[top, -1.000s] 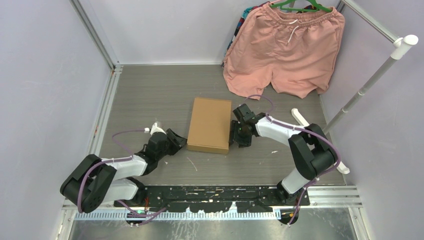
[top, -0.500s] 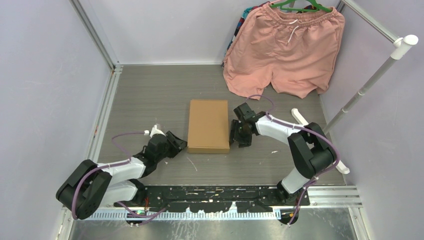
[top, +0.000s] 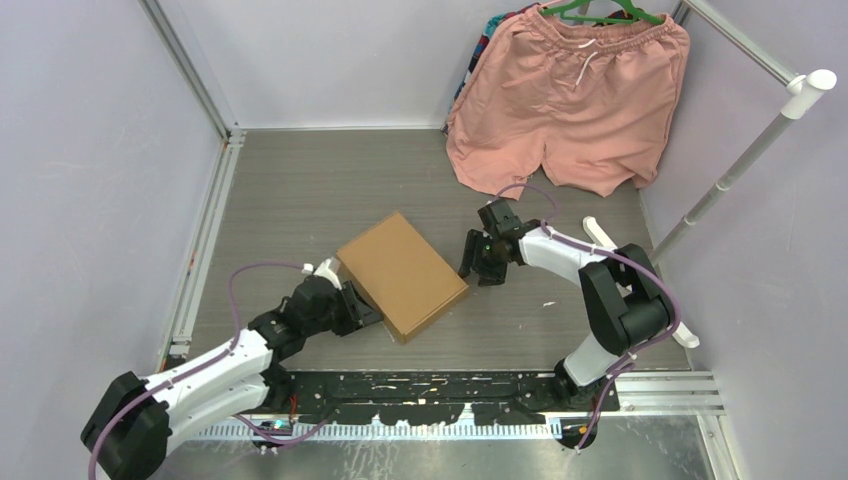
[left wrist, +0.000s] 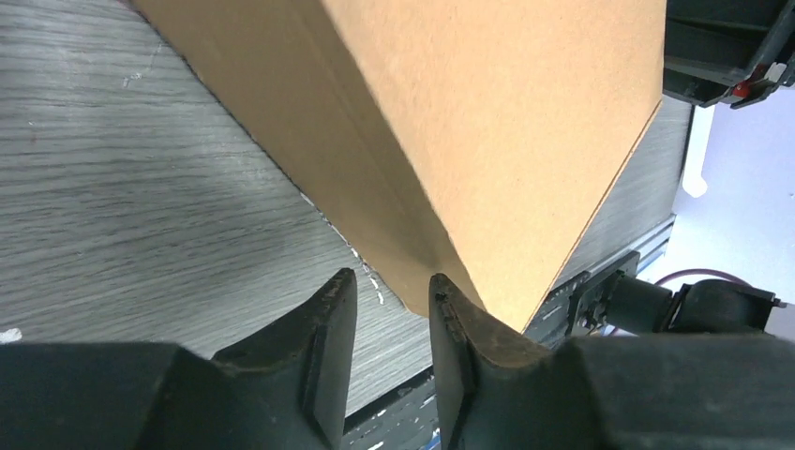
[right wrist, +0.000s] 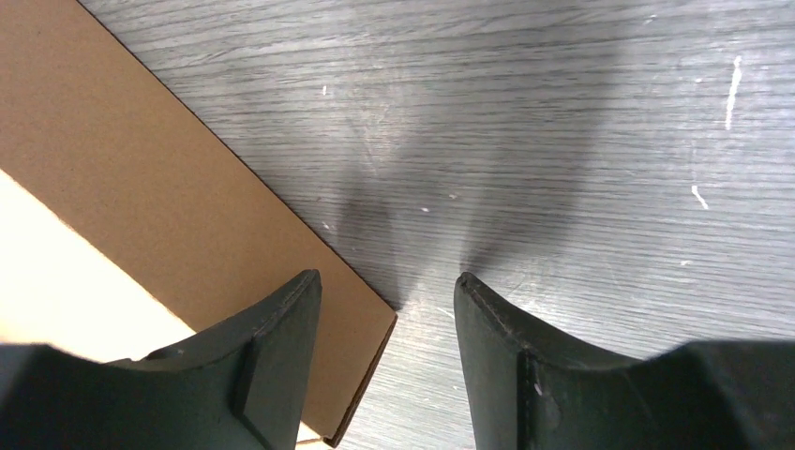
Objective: Fold the paper box
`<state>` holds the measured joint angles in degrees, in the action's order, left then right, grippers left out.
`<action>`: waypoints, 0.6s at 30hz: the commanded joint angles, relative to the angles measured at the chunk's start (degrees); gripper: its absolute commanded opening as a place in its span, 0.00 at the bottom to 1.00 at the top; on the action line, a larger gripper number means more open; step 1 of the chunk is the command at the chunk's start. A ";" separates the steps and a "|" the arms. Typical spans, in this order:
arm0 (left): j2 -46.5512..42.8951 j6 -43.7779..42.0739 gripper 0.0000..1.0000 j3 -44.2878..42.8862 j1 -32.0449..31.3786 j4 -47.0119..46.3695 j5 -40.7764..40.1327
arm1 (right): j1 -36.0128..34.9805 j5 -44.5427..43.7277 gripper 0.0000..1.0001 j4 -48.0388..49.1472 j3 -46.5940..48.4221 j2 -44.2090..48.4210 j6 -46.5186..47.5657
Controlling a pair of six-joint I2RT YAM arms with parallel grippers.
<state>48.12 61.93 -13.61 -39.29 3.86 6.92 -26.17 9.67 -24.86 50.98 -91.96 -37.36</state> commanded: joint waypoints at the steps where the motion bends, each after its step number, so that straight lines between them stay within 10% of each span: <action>1: -0.50 -1.68 0.30 -1.84 -0.09 3.15 1.35 | 0.03 2.32 0.60 1.93 0.42 0.41 0.97; 7: 3.15 0.06 0.01 0.10 -0.17 -3.09 4.08 | 0.04 2.74 0.60 1.97 0.84 -0.03 1.07; 18: -5.16 5.21 0.03 3.56 -6.06 -0.58 -0.13 | -0.17 4.63 0.58 5.73 -0.89 -0.27 -1.57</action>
<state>46.02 64.20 -10.96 -42.92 3.99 9.02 -26.17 12.73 -22.26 50.81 -92.38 -37.80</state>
